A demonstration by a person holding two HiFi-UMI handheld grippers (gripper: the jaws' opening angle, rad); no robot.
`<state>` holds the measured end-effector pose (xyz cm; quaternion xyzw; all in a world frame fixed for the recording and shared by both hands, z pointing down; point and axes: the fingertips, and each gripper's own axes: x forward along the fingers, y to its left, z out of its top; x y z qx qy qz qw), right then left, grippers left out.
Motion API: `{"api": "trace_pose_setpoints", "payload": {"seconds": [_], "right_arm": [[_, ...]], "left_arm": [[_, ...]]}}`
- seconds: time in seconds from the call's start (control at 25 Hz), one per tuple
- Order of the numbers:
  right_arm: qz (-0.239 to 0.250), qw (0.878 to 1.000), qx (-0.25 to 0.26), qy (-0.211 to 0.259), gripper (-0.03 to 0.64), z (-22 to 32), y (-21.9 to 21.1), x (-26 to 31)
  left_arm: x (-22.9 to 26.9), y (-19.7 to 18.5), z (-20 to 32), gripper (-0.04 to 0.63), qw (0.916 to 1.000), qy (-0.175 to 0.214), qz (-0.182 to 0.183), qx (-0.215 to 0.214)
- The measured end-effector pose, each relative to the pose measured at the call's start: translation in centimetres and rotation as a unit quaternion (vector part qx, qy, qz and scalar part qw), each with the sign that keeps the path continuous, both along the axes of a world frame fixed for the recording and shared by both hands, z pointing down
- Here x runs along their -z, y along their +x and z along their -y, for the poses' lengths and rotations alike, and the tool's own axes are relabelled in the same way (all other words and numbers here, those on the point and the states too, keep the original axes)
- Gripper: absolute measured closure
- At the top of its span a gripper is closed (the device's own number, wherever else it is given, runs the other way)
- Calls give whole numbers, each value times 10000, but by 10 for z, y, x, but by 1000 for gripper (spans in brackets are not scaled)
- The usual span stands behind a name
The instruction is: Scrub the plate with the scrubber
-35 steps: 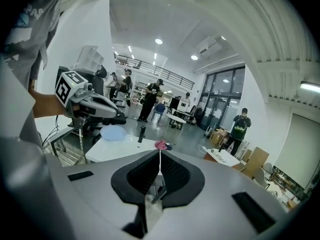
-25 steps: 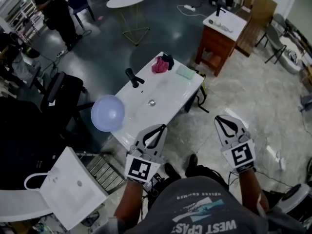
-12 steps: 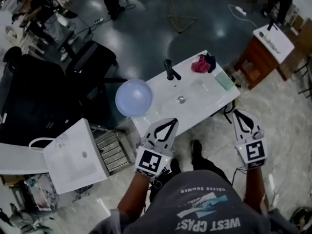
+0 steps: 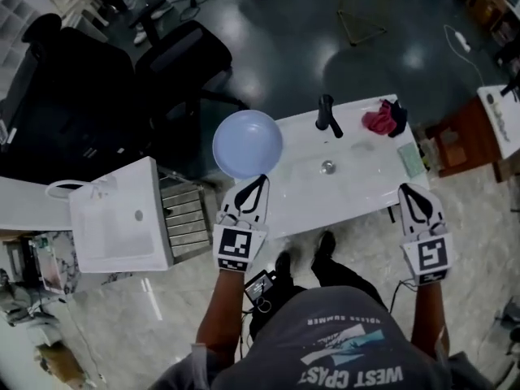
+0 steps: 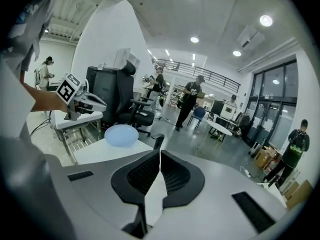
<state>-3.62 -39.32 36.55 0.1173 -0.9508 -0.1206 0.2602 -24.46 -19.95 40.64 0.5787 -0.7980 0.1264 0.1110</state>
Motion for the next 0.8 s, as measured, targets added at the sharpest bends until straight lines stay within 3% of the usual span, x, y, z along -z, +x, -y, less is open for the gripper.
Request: {"api": "trace_pose_setpoints", "payload": {"seconds": [0.2, 0.44, 0.56, 0.8], "right_arm": [[-395, 9986, 350, -44, 584, -3, -16, -33], [-724, 9957, 510, -267, 584, -13, -25, -73], [-982, 9930, 628, -173, 584, -14, -21, -95], [-1364, 9878, 730, -147, 584, -16, -11, -120]], "left_arm": [[-62, -80, -45, 592, 9915, -256, -202, 1256], [-140, -151, -82, 578, 9685, -474, -682, 2348], [-171, -180, -96, 527, 9549, -462, -896, 2794], [-221, -214, -106, 525, 9310, -360, -1575, 3274]]}}
